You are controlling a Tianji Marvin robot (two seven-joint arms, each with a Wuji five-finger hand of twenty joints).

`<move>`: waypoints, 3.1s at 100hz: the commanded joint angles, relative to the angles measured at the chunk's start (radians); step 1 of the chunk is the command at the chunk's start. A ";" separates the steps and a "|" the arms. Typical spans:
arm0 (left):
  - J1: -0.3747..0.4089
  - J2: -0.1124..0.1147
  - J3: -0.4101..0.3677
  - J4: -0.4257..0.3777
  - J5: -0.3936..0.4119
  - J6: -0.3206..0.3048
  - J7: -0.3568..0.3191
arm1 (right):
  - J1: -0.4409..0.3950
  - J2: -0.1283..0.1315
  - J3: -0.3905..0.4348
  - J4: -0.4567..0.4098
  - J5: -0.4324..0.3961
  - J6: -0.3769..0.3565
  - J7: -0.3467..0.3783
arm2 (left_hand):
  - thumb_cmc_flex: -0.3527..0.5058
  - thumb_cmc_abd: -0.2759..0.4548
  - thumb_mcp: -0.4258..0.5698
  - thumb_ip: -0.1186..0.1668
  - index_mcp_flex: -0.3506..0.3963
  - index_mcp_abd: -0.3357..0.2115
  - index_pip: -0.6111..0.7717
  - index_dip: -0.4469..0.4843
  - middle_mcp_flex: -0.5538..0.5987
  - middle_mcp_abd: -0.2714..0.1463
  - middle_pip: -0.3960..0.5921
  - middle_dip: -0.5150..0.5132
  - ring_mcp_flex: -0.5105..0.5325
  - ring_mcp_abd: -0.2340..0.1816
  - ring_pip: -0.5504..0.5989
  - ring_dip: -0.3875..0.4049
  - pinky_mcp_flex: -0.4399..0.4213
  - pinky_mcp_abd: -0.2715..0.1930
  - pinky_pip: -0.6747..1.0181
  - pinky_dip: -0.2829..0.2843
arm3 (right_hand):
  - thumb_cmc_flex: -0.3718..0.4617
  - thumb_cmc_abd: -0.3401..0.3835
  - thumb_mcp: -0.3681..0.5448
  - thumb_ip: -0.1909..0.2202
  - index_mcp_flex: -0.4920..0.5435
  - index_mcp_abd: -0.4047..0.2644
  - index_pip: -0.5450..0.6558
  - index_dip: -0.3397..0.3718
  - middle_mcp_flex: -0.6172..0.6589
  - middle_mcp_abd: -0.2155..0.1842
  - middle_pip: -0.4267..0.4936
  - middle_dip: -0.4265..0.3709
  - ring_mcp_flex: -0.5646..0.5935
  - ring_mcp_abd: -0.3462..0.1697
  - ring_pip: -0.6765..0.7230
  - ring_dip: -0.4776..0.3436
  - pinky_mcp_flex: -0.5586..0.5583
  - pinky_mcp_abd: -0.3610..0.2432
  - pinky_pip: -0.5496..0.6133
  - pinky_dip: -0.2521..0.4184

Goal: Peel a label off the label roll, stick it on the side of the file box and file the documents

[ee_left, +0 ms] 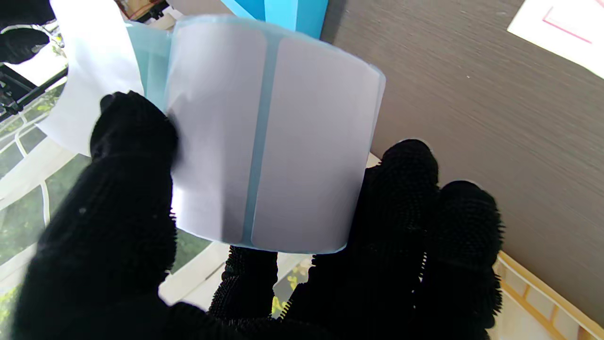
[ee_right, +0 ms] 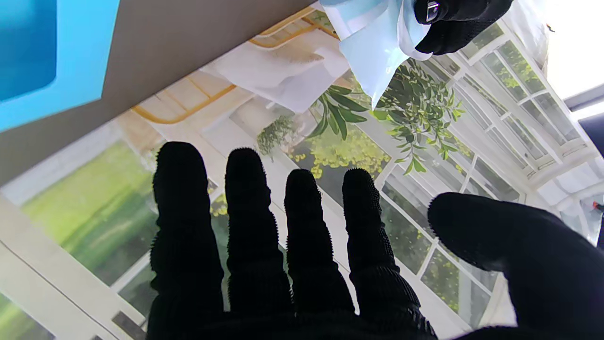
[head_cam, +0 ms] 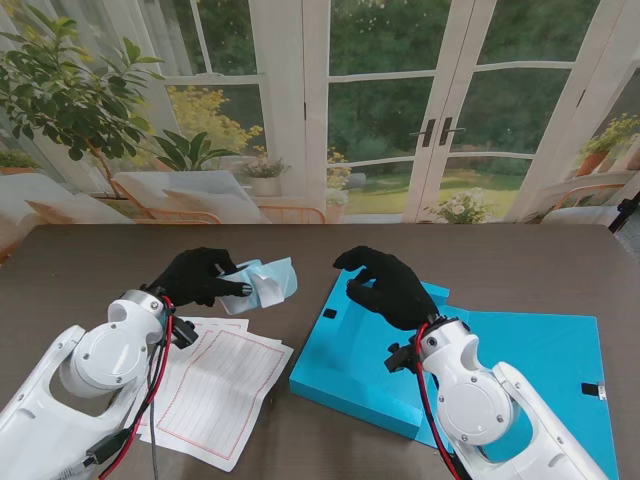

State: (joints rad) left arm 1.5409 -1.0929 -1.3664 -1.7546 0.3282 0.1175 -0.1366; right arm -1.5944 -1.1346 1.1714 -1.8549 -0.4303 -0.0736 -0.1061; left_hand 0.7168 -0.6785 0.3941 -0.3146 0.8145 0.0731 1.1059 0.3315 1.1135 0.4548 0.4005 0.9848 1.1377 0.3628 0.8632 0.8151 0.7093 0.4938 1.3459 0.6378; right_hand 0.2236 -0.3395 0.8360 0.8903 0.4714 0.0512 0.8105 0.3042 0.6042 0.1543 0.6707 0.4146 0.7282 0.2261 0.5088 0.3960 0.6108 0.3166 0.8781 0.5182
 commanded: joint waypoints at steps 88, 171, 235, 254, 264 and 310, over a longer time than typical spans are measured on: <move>-0.055 -0.024 0.121 -0.034 -0.085 0.075 -0.022 | 0.096 -0.017 -0.124 0.037 -0.271 -0.003 -0.145 | 0.227 0.139 0.133 0.142 0.062 0.170 0.100 0.033 0.171 -0.238 0.215 -0.001 0.012 0.019 0.042 0.018 -0.002 0.022 0.050 0.014 | 0.134 -0.382 0.116 0.151 0.195 -0.063 0.093 0.068 0.105 -0.050 0.199 0.225 0.118 -0.053 0.418 0.208 -0.240 -0.017 0.359 0.056; -0.057 -0.019 0.119 -0.041 -0.130 0.077 -0.059 | 0.128 0.011 -0.195 0.010 -0.535 0.088 -0.161 | 0.243 0.137 0.130 0.141 0.052 0.185 0.104 0.033 0.164 -0.225 0.218 0.001 -0.006 0.037 0.055 0.020 -0.026 0.033 0.059 0.025 | -0.174 -0.380 0.176 -0.291 0.050 -0.123 0.137 0.167 -0.245 -0.071 0.286 0.362 -0.256 -0.096 0.328 0.194 -0.444 -0.094 0.202 0.115; -0.051 -0.015 0.109 -0.040 -0.158 0.033 -0.080 | 0.194 0.012 -0.250 0.100 -0.612 0.101 -0.241 | 0.182 -0.051 0.580 0.072 0.044 0.185 0.117 0.021 0.180 -0.225 0.191 0.153 -0.012 0.041 0.060 0.015 -0.033 0.035 0.059 0.034 | 0.134 -0.400 0.021 -0.420 0.236 -0.141 0.215 0.022 -0.020 -0.064 0.256 0.342 -0.080 -0.076 0.334 0.178 -0.363 -0.058 0.257 0.065; -0.048 -0.015 0.109 -0.046 -0.164 0.032 -0.080 | 0.202 0.011 -0.259 0.116 -0.616 0.096 -0.260 | 0.180 -0.052 0.586 0.068 0.043 0.187 0.116 0.021 0.179 -0.222 0.187 0.158 -0.016 0.044 0.060 0.016 -0.036 0.035 0.059 0.035 | 0.226 -0.406 -0.026 -0.578 0.255 -0.144 0.261 -0.024 0.023 -0.068 0.255 0.341 -0.040 -0.077 0.337 0.178 -0.346 -0.054 0.264 0.053; -0.047 -0.015 0.108 -0.048 -0.162 0.032 -0.079 | 0.203 0.010 -0.260 0.121 -0.615 0.085 -0.268 | 0.182 -0.053 0.588 0.067 0.043 0.188 0.116 0.021 0.179 -0.223 0.186 0.160 -0.015 0.044 0.061 0.016 -0.036 0.034 0.059 0.036 | 0.254 -0.404 -0.040 -0.641 0.265 -0.151 0.280 -0.031 0.038 -0.072 0.254 0.340 -0.026 -0.080 0.337 0.177 -0.343 -0.053 0.267 0.048; -0.038 -0.022 0.108 -0.060 -0.179 0.043 -0.059 | 0.211 0.005 -0.269 0.152 -0.613 0.058 -0.323 | 0.184 -0.052 0.585 0.065 0.043 0.190 0.113 0.020 0.179 -0.220 0.182 0.164 -0.017 0.047 0.062 0.017 -0.040 0.037 0.061 0.038 | 0.379 -0.432 0.291 -1.159 0.492 -0.234 0.383 -0.083 0.270 -0.127 0.212 0.357 0.126 -0.102 0.356 0.177 -0.277 -0.068 0.299 0.000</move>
State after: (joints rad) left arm 1.5029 -1.1073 -1.2546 -1.7969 0.1568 0.1576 -0.1804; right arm -1.3859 -1.1226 0.9056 -1.7095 -1.0435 -0.0086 -0.4339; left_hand 0.7517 -0.7856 0.4867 -0.3167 0.8270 0.1222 1.0975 0.3252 1.1138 0.4903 0.4014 1.0706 1.1350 0.4039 0.8868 0.8158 0.6974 0.5542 1.3696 0.6582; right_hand 0.6120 -0.7584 1.0108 -0.1705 0.8971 -0.1432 1.1510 0.2196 0.8339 0.0550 0.8918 0.7561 0.8229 0.1383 0.8615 0.5755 0.6130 0.2514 1.1312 0.5338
